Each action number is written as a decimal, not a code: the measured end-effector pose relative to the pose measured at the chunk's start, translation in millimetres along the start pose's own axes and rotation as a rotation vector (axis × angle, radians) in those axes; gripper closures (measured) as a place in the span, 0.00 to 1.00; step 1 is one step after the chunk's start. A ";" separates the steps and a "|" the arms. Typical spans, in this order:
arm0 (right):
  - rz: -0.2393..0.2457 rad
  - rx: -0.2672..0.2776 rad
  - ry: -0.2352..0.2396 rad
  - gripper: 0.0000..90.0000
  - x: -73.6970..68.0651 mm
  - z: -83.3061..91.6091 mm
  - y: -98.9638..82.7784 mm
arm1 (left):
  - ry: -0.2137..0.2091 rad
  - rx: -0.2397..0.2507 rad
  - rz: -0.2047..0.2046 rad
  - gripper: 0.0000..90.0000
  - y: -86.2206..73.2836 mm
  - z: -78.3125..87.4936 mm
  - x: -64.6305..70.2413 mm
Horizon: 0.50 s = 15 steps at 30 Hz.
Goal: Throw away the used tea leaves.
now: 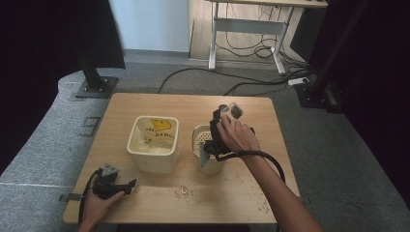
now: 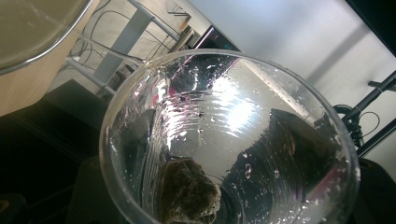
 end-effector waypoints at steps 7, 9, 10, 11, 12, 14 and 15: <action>0.098 0.001 -0.033 0.41 2.3 1.3 8.3 | -0.001 -0.003 -0.001 0.16 1.0 -1.3 0.3; 0.117 0.043 -0.036 0.43 3.5 6.5 17.7 | -0.001 -0.002 -0.005 0.16 1.2 -1.1 0.9; 0.109 0.045 -0.038 0.43 7.2 6.0 16.6 | -0.001 -0.001 -0.004 0.16 0.9 -0.6 1.0; 0.112 0.016 -0.058 0.43 13.1 2.3 10.7 | -0.001 -0.001 -0.004 0.16 0.9 -0.6 1.0; 0.132 -0.012 -0.060 0.43 15.0 -1.0 6.7 | -0.001 0.000 0.000 0.16 0.5 -0.5 0.0; 0.182 -0.001 -0.040 0.43 9.7 -1.6 9.3 | -0.002 0.003 0.003 0.16 0.7 0.2 -1.1; 0.191 0.011 -0.036 0.43 7.7 -0.5 11.8 | -0.001 0.004 0.001 0.16 0.7 0.5 -1.5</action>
Point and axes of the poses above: each handheld gripper's, and its own axes: z roughly backward along the jaws, y roughly out of its top, x roughly to its right, the point moved 6 cm from there along -z, roughly forward along the jaws, and after that the axes turned 10 degrees about -z, right-handed, at the moved point
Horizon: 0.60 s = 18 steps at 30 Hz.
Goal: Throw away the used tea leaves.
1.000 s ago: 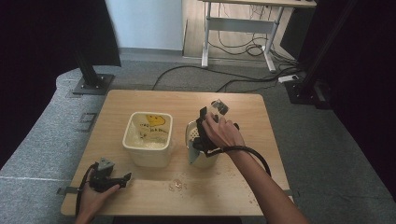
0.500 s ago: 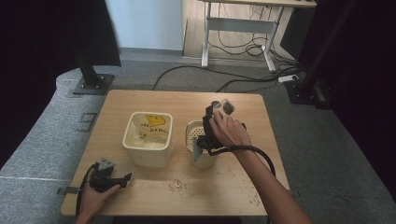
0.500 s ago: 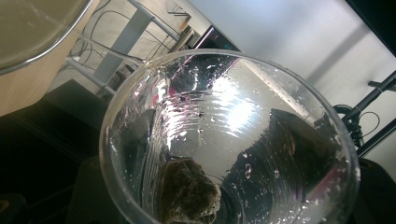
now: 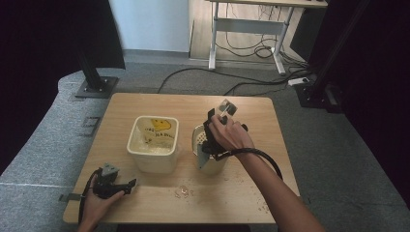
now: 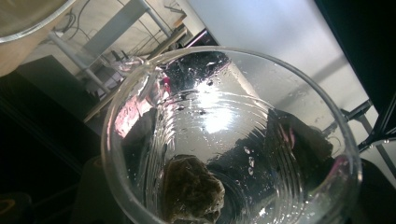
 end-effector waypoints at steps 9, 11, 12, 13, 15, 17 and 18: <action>0.037 -0.037 -0.038 0.44 5.2 -1.7 0.4 | 0.000 -0.001 0.000 0.16 -0.5 0.2 -0.7; 0.007 -0.105 -0.053 0.44 14.2 -8.5 -14.6 | 0.001 -0.004 0.003 0.16 -0.8 0.2 -1.7; 0.007 -0.105 -0.053 0.44 14.2 -8.5 -14.6 | 0.001 -0.004 0.003 0.16 -0.8 0.2 -1.7; 0.032 -0.114 -0.047 0.44 11.5 -8.9 -13.0 | 0.001 -0.004 0.005 0.16 -0.5 -0.1 -1.8; 0.026 -0.056 -0.033 0.45 5.3 -1.9 2.3 | 0.000 0.000 0.002 0.16 -0.3 0.6 -1.4; -0.008 -0.098 -0.042 0.45 9.1 -6.0 -6.5 | 0.001 -0.002 0.001 0.16 -0.7 0.6 -1.6; -0.009 -0.114 -0.044 0.45 9.3 -7.6 -9.7 | 0.000 -0.003 0.002 0.16 -1.0 0.5 -1.7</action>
Point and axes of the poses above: each handheld gripper's, and its own axes: z roughly backward along the jaws, y roughly out of its top, x roughly to its right, the point moved 6 cm from there along -z, roughly forward along the jaws, and after that the axes turned 10 degrees about -z, right-handed, at the moved point
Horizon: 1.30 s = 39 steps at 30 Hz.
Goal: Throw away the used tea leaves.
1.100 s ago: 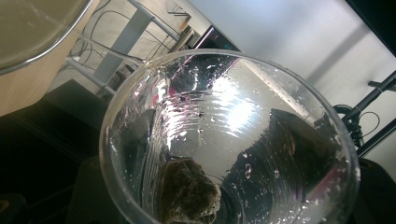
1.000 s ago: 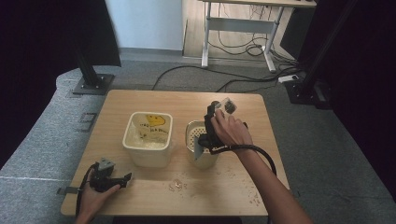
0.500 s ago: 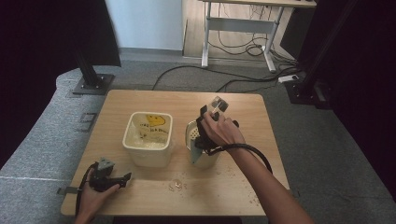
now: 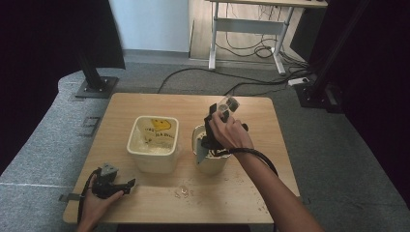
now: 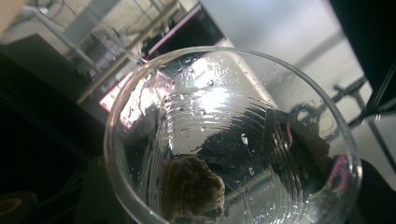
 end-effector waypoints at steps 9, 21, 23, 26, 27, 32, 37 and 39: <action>-0.040 -0.042 0.008 0.46 0.0 -5.3 -6.8 | -0.002 -0.002 0.003 0.16 -0.1 0.0 -0.3; -0.144 0.040 0.077 0.46 -10.0 6.1 11.4 | -0.004 -0.003 0.006 0.16 -0.4 -0.1 -2.3; -0.188 0.046 0.103 0.46 -10.1 6.9 11.5 | -0.004 -0.002 0.007 0.16 -0.5 -0.1 -2.2; -0.298 0.065 0.140 0.46 -10.8 9.2 12.5 | -0.005 -0.002 0.008 0.16 -0.5 -0.2 -1.9; -0.363 0.078 0.169 0.46 -11.1 9.9 13.1 | -0.005 -0.003 0.008 0.16 -0.5 -0.4 -1.8; -0.743 0.135 0.308 0.46 -6.2 11.1 9.6 | -0.005 -0.001 0.009 0.16 -0.6 0.1 -2.0; -1.063 0.174 0.434 0.46 -4.4 8.6 0.4 | -0.008 -0.003 0.010 0.16 -1.0 0.3 -1.6; -1.171 0.186 0.483 0.46 -5.7 7.2 -3.7 | -0.006 0.000 0.010 0.16 -1.0 -0.1 -1.8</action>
Point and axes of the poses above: each handheld gripper's, and its own axes: z roughly backward along the jaws, y roughly out of its top, x roughly to its right, the point moved 6 cm from there along -z, roughly forward along the jaws, and after that the axes turned 10 degrees about -z, right-handed, at the moved point
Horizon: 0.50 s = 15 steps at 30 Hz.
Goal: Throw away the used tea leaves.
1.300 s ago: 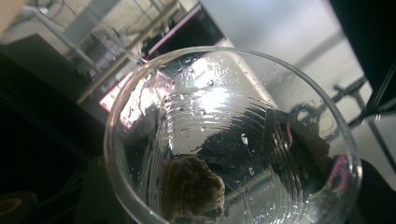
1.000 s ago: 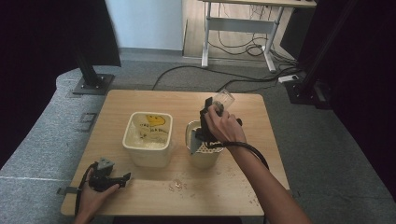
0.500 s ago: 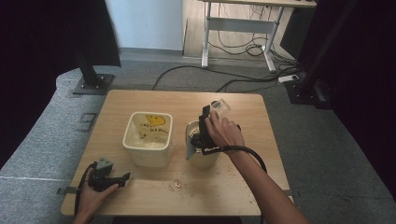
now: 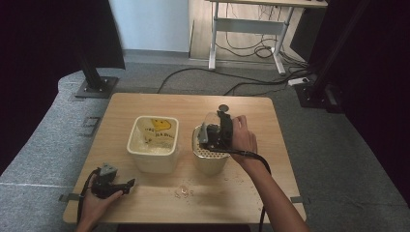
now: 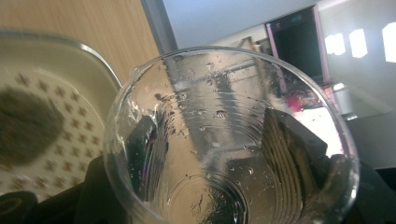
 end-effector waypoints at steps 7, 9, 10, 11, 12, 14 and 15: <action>-0.319 0.053 0.154 0.45 7.7 -0.5 -12.1 | 0.001 -0.003 -0.001 0.16 -0.2 -0.5 -0.1; -0.445 0.084 0.200 0.45 12.2 -0.9 -18.1 | 0.002 -0.003 0.000 0.16 -0.3 -0.9 0.0; -0.485 0.092 0.217 0.45 13.2 -0.8 -19.3 | 0.001 -0.004 0.001 0.16 -0.4 -1.0 0.2; -0.485 0.092 0.217 0.45 13.2 -0.8 -19.3 | 0.001 -0.004 0.001 0.16 -0.4 -1.0 0.2; -0.591 0.116 0.256 0.45 16.3 -0.6 -21.9 | 0.001 -0.005 0.000 0.16 -0.5 -1.1 0.4; -0.653 0.131 0.285 0.45 17.7 -0.2 -23.3 | 0.000 -0.008 -0.001 0.16 -0.8 -1.5 1.0; -0.702 0.141 0.308 0.45 18.6 -0.1 -24.4 | 0.000 -0.009 -0.001 0.16 -0.8 -1.6 1.2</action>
Point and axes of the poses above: each handheld gripper's, and its own axes: z roughly backward along the jaws, y roughly out of its top, x roughly to its right, the point moved 6 cm from there along -z, roughly forward along the jaws, and after that the axes turned 10 degrees about -z, right-handed, at the moved point
